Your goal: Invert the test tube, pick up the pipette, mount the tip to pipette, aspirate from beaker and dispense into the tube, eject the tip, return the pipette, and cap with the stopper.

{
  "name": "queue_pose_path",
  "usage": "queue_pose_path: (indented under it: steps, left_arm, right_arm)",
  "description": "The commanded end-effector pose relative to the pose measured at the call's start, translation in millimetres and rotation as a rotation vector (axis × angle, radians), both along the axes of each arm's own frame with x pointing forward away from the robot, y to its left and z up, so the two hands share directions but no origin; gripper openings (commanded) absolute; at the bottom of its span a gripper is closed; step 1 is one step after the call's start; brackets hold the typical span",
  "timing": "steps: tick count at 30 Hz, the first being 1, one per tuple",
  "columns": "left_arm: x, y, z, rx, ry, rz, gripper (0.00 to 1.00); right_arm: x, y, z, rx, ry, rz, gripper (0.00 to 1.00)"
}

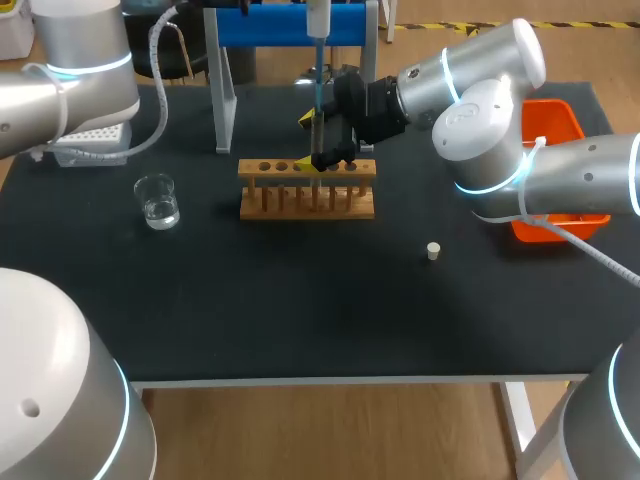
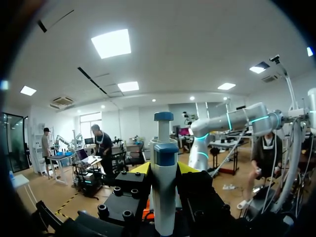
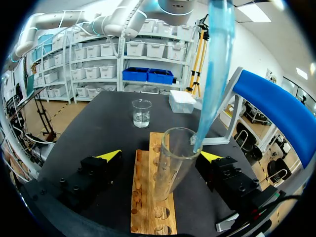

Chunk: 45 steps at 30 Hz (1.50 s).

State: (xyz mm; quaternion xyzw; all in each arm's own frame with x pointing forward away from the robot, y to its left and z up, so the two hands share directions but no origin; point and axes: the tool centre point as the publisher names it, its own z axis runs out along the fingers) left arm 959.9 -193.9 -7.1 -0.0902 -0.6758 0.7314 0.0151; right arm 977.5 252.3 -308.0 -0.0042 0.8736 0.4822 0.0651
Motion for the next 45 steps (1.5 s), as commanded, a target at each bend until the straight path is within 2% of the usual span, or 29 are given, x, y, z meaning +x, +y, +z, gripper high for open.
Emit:
queue_pose_path:
  steps: [1,20,45]
  left_arm:
    - [2.1,-1.3,-1.4,0.000,0.003,-0.013,0.00]
    - [-9.7,0.1,-4.0,0.010,0.022,-0.008,0.00]
    - [-4.0,-0.9,-15.2,0.010,0.017,-0.011,0.00]
  right_arm:
    - [0.2,-0.1,0.1,-0.002,0.000,0.000,1.00]
    - [0.2,-0.1,0.1,-0.002,0.000,0.000,1.00]
    - [0.2,-0.1,0.1,-0.002,0.000,0.000,1.00]
